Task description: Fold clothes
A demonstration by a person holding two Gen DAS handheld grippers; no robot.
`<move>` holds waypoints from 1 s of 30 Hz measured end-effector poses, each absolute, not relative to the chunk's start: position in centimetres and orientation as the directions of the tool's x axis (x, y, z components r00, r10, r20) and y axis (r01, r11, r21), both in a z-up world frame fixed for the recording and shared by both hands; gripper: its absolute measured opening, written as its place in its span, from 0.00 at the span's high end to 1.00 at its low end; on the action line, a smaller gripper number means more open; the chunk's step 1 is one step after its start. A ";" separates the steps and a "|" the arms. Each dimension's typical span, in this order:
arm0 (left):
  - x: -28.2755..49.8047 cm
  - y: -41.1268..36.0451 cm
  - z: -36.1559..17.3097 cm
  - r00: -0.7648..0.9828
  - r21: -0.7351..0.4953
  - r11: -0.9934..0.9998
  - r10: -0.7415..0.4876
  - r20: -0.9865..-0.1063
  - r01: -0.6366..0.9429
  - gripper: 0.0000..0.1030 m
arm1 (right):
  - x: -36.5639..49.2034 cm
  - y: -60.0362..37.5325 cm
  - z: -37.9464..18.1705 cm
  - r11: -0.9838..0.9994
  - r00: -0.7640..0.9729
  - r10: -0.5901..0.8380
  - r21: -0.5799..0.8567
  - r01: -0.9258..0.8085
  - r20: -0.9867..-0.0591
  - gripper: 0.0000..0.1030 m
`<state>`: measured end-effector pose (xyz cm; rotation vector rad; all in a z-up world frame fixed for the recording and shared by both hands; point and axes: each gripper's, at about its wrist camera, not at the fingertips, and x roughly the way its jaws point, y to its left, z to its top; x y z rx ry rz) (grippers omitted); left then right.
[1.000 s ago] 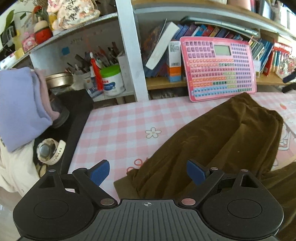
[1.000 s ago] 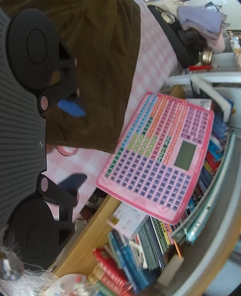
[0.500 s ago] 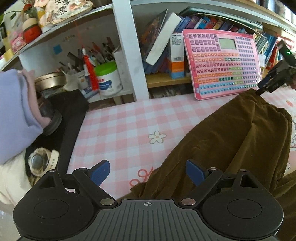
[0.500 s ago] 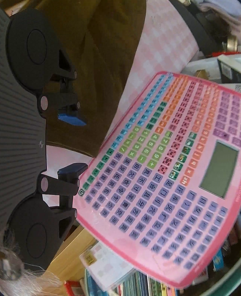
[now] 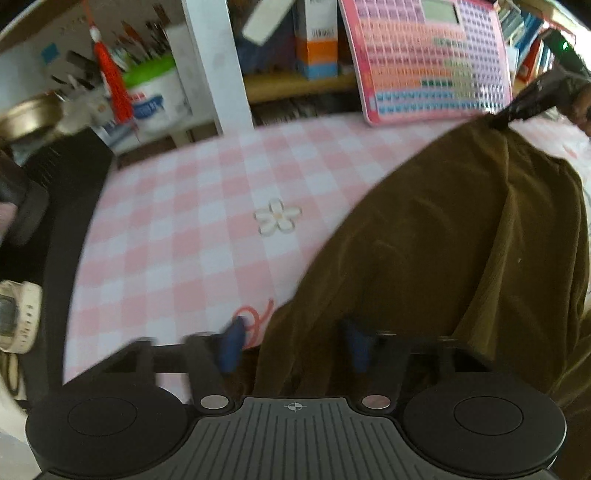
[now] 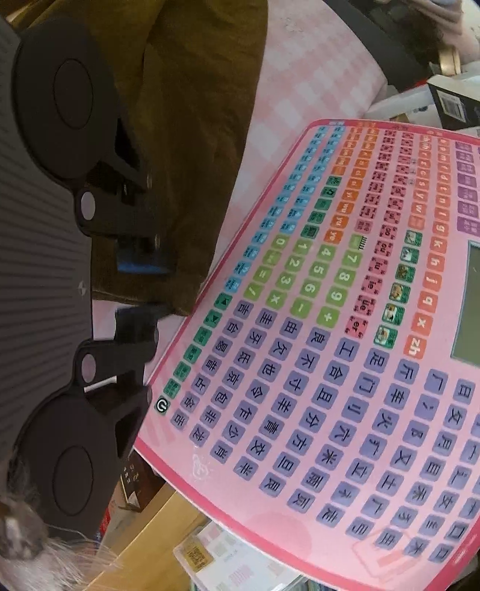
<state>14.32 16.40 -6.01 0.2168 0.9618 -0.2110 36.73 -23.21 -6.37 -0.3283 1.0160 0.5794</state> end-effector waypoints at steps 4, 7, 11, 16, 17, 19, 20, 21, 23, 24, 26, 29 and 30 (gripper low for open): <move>12.9 16.0 -3.9 0.618 0.100 0.948 -0.114 -0.778 0.301 0.96 | 35.5 -25.0 -3.1 0.842 0.490 0.315 0.001 -0.539 -0.813 0.97; 11.8 15.7 -2.4 0.662 0.110 0.941 -0.140 -0.737 0.321 0.97 | 34.1 -26.8 -0.7 0.869 0.543 0.316 0.007 -0.495 -0.778 0.98; 10.4 15.3 -0.3 0.714 0.125 0.930 -0.175 -0.678 0.346 0.97 | 31.1 -28.3 2.5 0.892 0.611 0.312 0.003 -0.452 -0.727 0.98; 8.6 14.8 2.3 0.771 0.147 0.915 -0.220 -0.597 0.375 0.97 | 24.2 -31.2 7.9 0.937 0.735 0.288 0.022 -0.348 -0.614 0.98; 8.1 14.7 2.9 0.782 0.154 0.911 -0.231 -0.579 0.383 0.97 | 22.4 -31.6 9.0 0.945 0.758 0.278 0.025 -0.327 -0.590 0.98; 6.0 13.9 4.0 0.805 0.179 0.894 -0.263 -0.532 0.410 0.97 | 18.5 -32.3 10.5 0.960 0.799 0.251 0.032 -0.279 -0.546 0.98; 4.8 13.7 4.4 0.812 0.190 0.887 -0.276 -0.514 0.421 0.97 | 16.3 -32.7 11.2 0.966 0.817 0.236 0.039 -0.254 -0.526 0.98; 3.6 13.3 4.8 0.818 0.203 0.878 -0.288 -0.498 0.433 0.97 | 14.1 -33.1 11.8 0.972 0.834 0.221 0.047 -0.229 -0.506 0.98; 0.9 12.8 5.1 0.824 0.223 0.860 -0.319 -0.468 0.459 0.97 | 9.3 -33.7 12.4 0.980 0.854 0.193 0.063 -0.186 -0.483 0.98; -0.5 12.6 5.0 0.823 0.230 0.851 -0.333 -0.459 0.472 0.97 | 6.8 -34.0 12.4 0.984 0.860 0.178 0.069 -0.165 -0.479 0.98; -3.1 12.4 4.4 0.814 0.232 0.835 -0.358 -0.457 0.498 0.96 | 1.4 -34.7 11.4 0.989 0.854 0.146 0.096 -0.113 -0.499 0.98; -5.6 12.7 1.9 0.781 0.166 0.846 -0.370 -0.502 0.507 0.92 | -5.7 -35.3 7.4 0.989 0.803 0.100 0.146 -0.016 -0.587 0.97; -6.3 12.9 1.0 0.768 0.137 0.852 -0.372 -0.521 0.505 0.90 | -7.6 -35.3 5.7 0.988 0.778 0.079 0.151 0.021 -0.623 0.97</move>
